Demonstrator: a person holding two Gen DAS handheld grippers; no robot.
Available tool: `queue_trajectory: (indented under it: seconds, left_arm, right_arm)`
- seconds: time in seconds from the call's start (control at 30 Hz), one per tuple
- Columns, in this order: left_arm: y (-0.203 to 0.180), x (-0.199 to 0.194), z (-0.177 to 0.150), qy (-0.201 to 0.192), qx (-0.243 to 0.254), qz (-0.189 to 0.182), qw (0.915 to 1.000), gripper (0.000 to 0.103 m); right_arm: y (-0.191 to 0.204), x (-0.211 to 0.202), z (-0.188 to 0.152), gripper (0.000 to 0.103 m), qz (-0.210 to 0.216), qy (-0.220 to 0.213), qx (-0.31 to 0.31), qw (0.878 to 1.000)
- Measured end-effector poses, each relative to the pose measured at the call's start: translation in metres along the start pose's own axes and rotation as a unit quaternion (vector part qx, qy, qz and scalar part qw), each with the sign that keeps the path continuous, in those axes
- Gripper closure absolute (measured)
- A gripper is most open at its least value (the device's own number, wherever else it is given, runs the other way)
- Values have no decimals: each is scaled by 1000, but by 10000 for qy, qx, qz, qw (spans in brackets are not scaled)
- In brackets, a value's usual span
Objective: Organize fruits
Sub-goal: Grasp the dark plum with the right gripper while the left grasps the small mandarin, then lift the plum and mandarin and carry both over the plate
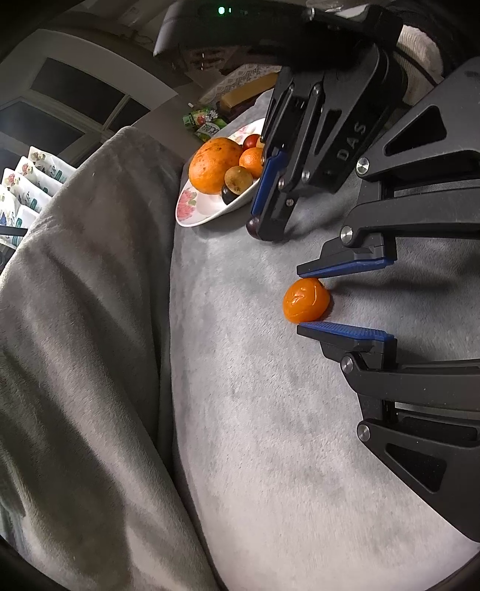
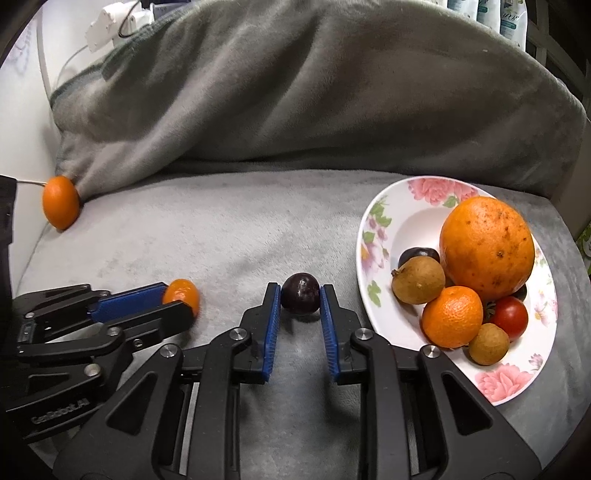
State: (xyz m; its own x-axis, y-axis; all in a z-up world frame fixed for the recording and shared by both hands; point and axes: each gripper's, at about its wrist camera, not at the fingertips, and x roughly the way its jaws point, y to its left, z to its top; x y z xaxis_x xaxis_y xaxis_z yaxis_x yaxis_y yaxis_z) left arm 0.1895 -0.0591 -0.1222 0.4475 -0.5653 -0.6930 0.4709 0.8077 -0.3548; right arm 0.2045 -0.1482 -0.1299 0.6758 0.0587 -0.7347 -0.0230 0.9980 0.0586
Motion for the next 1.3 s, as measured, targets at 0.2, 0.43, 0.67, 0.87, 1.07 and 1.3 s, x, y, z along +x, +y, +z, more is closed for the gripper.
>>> queue_trajectory:
  seconds: [0.2, 0.43, 0.67, 0.87, 1.07, 1.3]
  left_arm:
    - [-4, -6, 0, -70, 26, 209, 9998, 81]
    - [-9, -21, -2, -187, 0, 433, 9989, 81]
    - [-28, -37, -3, -362, 78, 580, 9976, 81]
    - [-47, -44, -3, -466, 126, 603, 9970, 81]
    - [-67, -45, 0, -549, 211, 579, 9966, 81]
    - [-89, -42, 6, -623, 239, 512, 9965, 81]
  right_arm:
    - [-10, -18, -2, 80, 261, -145, 29, 9995]
    - [-22, -46, -12, 80, 514, -310, 43, 9982]
    - [-34, -72, -16, 80, 710, -501, 76, 9962]
    - [-53, -96, -21, 80, 790, -673, 178, 9944]
    - [-71, -111, -25, 80, 810, -805, 270, 9931]
    - [-98, -124, -32, 80, 787, -900, 397, 9920]
